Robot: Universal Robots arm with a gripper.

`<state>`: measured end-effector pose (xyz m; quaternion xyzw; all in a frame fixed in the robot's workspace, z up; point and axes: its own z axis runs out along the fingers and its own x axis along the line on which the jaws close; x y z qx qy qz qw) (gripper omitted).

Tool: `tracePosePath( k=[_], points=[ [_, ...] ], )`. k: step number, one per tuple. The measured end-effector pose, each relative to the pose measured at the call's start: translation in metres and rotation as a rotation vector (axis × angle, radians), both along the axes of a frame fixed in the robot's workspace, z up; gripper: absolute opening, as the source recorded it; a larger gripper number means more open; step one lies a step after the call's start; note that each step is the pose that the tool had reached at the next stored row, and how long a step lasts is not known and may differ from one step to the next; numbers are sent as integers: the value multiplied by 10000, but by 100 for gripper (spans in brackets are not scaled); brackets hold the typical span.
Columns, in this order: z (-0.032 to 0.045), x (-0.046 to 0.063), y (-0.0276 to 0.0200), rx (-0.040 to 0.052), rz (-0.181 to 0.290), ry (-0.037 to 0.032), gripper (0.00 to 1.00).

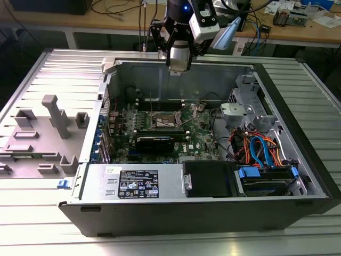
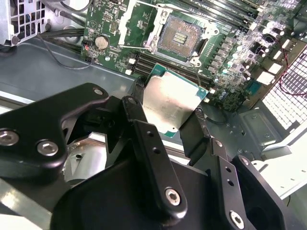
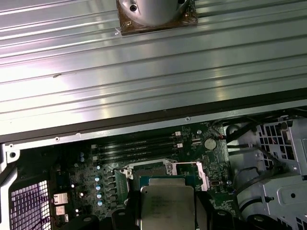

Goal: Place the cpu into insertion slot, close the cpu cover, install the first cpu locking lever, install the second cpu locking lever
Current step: 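Place the cpu into insertion slot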

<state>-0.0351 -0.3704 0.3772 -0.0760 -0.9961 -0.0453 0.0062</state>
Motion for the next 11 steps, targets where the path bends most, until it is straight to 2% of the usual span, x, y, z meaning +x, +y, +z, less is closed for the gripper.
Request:
tracePosePath(
  k=[6, 11],
  points=[
    [0, 0, 0, -2, -289, 0, 54],
    [-3, 0, 0, -5, -910, 1, 54]
  ],
)
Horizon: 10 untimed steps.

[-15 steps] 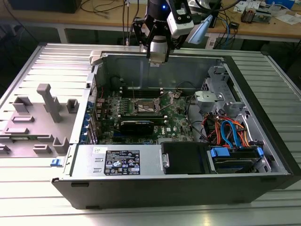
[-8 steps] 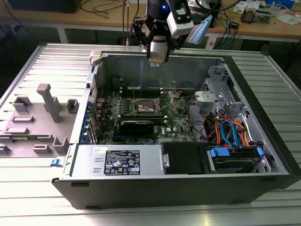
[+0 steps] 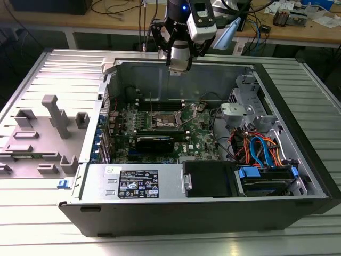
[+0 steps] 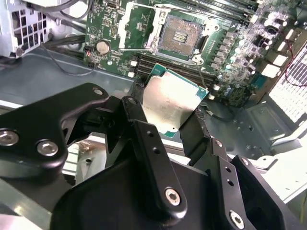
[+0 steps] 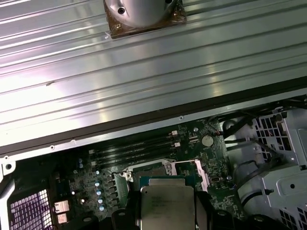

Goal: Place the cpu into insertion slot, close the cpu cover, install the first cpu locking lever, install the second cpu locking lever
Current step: 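Place the cpu into insertion slot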

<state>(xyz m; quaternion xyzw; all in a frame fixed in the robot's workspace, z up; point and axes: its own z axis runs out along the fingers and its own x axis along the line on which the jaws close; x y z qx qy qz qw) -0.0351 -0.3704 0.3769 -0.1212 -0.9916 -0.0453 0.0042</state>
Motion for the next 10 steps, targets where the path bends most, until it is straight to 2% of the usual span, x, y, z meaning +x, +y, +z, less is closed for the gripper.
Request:
tracePosePath(
  k=[3, 10],
  points=[
    [-3, 0, 0, 0, -396, -1, 54],
    [-3, 0, 0, 0, -424, -1, 54]
  ],
)
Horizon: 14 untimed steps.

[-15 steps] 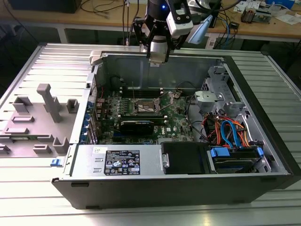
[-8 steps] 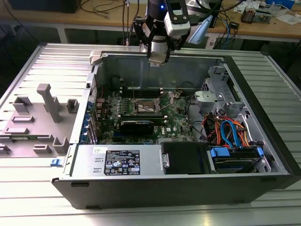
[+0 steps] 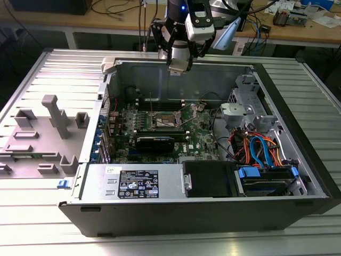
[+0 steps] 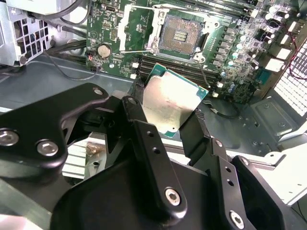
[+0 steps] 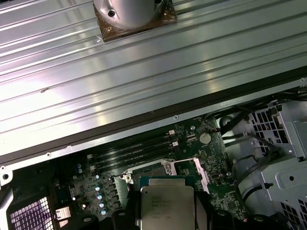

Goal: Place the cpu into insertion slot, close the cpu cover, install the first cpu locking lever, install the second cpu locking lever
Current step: 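Place the cpu into insertion slot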

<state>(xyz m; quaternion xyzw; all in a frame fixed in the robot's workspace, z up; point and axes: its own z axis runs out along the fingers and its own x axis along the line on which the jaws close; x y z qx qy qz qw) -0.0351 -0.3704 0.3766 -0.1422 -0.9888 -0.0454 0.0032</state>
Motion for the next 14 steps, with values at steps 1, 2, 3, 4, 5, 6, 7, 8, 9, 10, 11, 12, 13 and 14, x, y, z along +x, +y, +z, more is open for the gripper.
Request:
tracePosePath(
  k=[1, 2, 3, 4, 5, 6, 7, 8, 9, 10, 11, 12, 13, 14],
  points=[
    [0, 0, 0, 0, 0, 0, 54],
    [0, 0, 0, 0, 0, 0, 54],
    [0, 0, 0, -1, 0, 0, 54],
    [0, 0, 0, 0, 0, 0, 54],
    [0, 0, 0, 0, -3, 1, 54],
    [0, 0, 0, 0, -16, 0, 54],
    [0, 0, 0, 0, -31, 1, 54],
    [0, 0, 0, 0, -50, 0, 54],
    [0, 0, 0, 0, -96, 0, 54],
    [0, 0, 0, 0, -146, 0, 54],
    [0, 0, 0, 0, -253, 0, 54],
    [-1, 0, 0, 0, -486, 0, 54],
    [-1, 0, 0, 0, -715, 0, 54],
    [-2, 0, 0, 0, -821, 1, 54]
  ],
)
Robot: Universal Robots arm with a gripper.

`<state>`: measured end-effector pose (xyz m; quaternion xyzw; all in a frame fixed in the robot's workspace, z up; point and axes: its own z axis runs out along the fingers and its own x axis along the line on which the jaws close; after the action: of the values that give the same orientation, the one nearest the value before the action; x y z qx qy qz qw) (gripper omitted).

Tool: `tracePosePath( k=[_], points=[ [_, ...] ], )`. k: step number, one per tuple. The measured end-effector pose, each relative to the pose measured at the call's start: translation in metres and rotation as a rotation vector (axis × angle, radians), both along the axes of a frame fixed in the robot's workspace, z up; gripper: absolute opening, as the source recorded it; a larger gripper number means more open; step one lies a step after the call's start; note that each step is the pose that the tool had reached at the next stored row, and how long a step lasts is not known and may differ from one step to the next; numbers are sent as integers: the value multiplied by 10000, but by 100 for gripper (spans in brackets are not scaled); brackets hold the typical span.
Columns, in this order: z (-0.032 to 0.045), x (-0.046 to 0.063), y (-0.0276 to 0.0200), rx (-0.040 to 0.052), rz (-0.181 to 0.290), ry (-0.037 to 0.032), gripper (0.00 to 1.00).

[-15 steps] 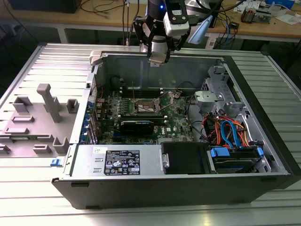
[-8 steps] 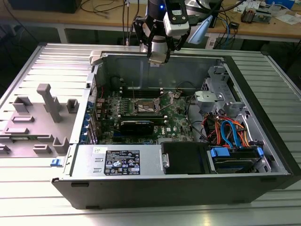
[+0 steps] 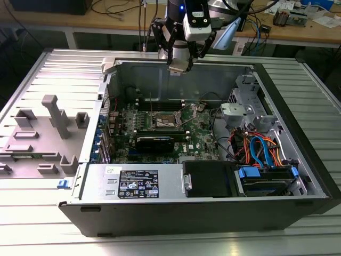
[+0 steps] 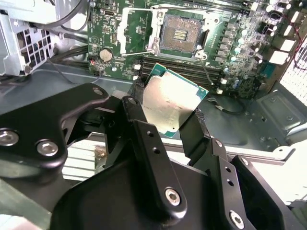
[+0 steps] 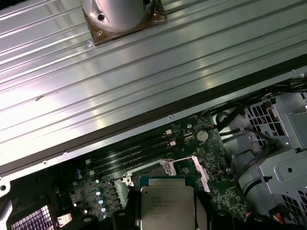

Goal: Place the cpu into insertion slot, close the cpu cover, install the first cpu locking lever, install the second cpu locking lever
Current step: 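Place the cpu into insertion slot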

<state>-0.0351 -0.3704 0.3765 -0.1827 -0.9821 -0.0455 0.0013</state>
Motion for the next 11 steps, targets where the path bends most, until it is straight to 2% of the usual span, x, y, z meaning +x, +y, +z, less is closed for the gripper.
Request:
tracePosePath(
  k=[3, 11],
  points=[
    [-1, 0, 0, -1, -392, 1, 54],
    [-1, -10, 1, 0, -408, 0, 54]
  ],
)
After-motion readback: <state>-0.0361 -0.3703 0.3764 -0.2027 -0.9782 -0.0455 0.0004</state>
